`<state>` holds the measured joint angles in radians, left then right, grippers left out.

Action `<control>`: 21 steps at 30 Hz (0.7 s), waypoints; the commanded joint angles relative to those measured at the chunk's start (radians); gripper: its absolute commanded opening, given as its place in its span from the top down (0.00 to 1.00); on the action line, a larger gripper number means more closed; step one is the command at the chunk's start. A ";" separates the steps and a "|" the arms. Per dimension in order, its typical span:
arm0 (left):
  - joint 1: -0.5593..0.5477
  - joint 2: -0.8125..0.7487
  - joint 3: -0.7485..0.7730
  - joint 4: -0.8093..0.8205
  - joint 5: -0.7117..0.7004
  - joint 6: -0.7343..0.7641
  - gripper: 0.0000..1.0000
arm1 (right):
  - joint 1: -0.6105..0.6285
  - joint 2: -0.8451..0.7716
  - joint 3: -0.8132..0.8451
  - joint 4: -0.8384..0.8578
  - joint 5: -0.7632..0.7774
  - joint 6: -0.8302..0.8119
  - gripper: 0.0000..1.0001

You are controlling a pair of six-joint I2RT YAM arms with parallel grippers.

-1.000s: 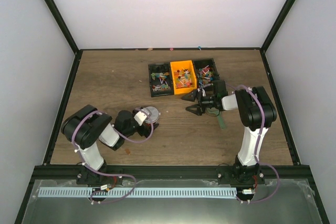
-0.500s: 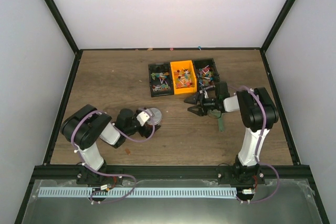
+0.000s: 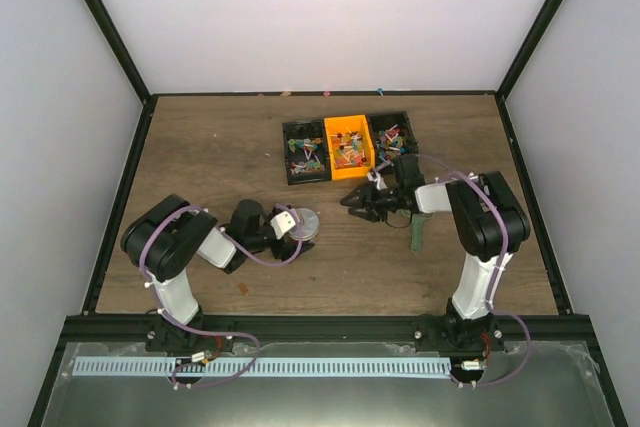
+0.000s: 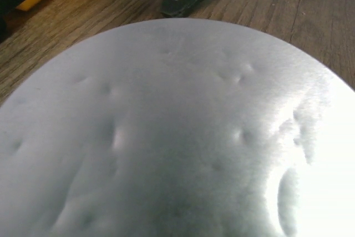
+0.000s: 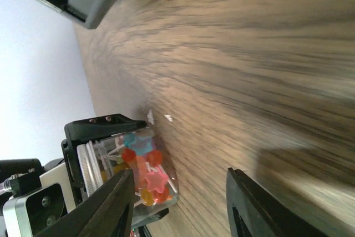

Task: Pack the candies
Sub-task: Screw the bottle lid onto the packing bottle.

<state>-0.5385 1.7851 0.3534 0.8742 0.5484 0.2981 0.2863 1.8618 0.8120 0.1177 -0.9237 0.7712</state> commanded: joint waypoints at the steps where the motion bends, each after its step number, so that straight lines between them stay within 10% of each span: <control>1: -0.007 0.008 0.007 0.011 0.056 0.038 0.10 | 0.050 -0.033 0.084 -0.070 0.061 -0.077 0.52; 7: -0.011 0.008 0.002 0.011 0.053 0.029 0.10 | 0.103 -0.033 0.164 -0.148 0.106 -0.132 0.71; 21: -0.035 0.007 -0.011 0.008 -0.025 0.041 0.10 | 0.214 -0.076 0.242 -0.268 0.194 -0.244 0.76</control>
<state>-0.5652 1.7851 0.3531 0.8776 0.5343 0.3077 0.4747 1.8236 1.0183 -0.1070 -0.7631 0.5720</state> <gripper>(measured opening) 0.903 0.244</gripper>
